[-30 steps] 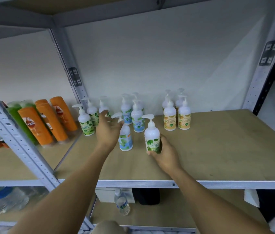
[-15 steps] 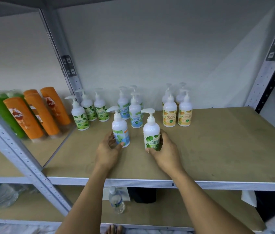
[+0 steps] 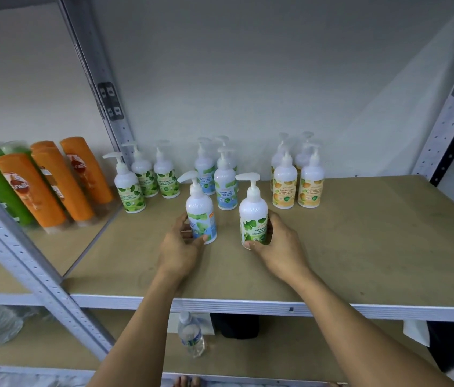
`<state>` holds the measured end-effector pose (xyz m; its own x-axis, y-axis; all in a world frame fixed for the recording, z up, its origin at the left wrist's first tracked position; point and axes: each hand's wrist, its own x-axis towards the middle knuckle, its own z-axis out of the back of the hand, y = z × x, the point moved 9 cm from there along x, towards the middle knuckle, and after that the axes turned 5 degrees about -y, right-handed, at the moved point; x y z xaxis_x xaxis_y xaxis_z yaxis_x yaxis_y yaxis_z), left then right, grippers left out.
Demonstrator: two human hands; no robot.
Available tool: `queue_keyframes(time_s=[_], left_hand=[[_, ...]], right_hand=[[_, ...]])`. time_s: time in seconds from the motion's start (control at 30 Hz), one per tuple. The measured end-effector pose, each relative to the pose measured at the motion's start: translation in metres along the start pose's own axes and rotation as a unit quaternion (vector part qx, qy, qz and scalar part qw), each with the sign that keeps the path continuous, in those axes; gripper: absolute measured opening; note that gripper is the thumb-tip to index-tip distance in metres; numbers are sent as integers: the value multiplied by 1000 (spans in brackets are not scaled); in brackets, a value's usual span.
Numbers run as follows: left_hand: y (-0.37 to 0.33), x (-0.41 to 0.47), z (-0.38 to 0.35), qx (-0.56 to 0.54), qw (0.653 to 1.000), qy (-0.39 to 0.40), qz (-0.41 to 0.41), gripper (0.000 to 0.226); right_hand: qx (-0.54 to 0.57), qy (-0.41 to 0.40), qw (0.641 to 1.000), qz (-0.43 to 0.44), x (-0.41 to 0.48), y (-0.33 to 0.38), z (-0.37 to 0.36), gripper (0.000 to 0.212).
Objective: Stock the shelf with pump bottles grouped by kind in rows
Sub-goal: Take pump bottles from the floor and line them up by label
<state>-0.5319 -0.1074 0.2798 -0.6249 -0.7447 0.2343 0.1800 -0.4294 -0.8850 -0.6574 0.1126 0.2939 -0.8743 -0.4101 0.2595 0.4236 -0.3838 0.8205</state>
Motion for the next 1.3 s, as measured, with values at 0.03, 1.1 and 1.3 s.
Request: queue_keyframes(time_s=[0.03, 1.1, 1.3], left_hand=[[1, 1, -1, 6, 1000, 1, -2, 57], [-1, -5, -4, -39, 999, -7, -4, 65], [-5, 2, -3, -47, 998, 29, -13, 66]], right_hand=[[-6, -2, 1000, -3, 2, -2, 3, 68], [-278, 141, 933, 181, -13, 9, -49, 73], [-322, 161, 918, 166, -12, 8, -56, 70]])
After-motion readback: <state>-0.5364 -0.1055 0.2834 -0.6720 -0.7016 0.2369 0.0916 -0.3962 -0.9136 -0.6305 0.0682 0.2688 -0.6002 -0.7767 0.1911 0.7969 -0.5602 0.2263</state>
